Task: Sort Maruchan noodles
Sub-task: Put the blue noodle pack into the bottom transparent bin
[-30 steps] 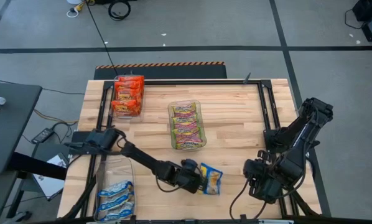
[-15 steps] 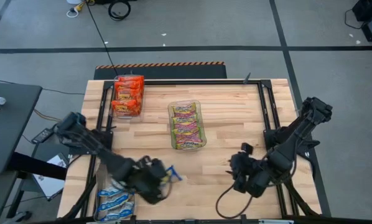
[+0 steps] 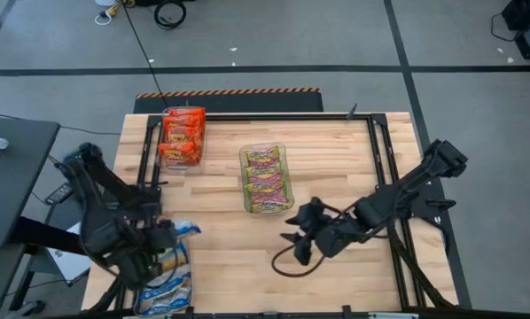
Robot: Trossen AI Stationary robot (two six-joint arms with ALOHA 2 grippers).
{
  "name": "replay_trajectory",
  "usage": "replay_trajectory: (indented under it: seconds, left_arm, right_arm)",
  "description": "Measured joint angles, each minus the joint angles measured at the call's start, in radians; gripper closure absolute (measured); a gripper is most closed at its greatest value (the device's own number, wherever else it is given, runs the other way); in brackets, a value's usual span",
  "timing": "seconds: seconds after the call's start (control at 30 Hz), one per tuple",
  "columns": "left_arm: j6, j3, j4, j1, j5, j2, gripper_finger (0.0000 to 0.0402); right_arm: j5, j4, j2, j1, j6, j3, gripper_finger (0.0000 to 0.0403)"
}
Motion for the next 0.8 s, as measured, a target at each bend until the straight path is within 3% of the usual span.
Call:
replay_trajectory:
  seconds: [0.3, 0.53, 0.8]
  left_arm:
    - [-0.071, -0.053, -0.009, -0.076, 0.011, -0.006, 0.0371]
    - [-0.2, -0.179, 0.019, -0.13, 0.138, -0.005, 0.037]
    - [-0.234, -0.333, 0.471, -0.203, 0.185, -0.003, 0.037]
  right_arm:
    - [-0.029, 0.316, 0.162, -0.033, 0.068, 0.0, 0.0192]
    - [-0.03, 0.568, 0.284, -0.036, 0.095, 0.0, 0.0201]
    - [-0.054, 0.612, 0.329, -0.039, 0.143, 0.0, 0.0209]
